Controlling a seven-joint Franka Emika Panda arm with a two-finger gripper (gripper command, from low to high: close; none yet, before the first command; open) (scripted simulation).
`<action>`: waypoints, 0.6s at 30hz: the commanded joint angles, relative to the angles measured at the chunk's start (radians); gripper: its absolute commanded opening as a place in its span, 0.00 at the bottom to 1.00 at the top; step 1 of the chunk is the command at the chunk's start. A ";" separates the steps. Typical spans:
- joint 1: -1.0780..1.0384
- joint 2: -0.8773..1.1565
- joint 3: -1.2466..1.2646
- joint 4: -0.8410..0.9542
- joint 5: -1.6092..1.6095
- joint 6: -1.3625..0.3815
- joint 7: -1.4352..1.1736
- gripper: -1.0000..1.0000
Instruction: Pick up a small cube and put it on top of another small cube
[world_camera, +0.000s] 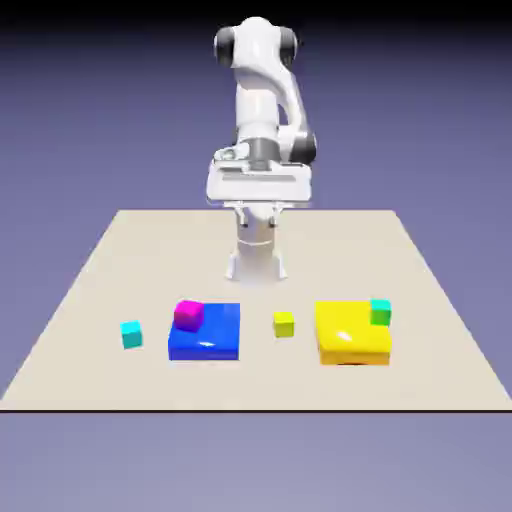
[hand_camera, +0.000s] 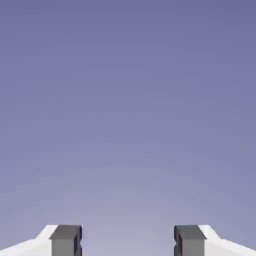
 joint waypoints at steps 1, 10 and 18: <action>-0.008 0.036 -0.023 0.013 -0.002 -0.018 -0.041 0.50; -0.076 0.362 -0.234 0.132 -0.023 -0.176 -0.407 0.50; -0.136 0.652 -0.422 0.237 -0.042 -0.317 -0.733 0.50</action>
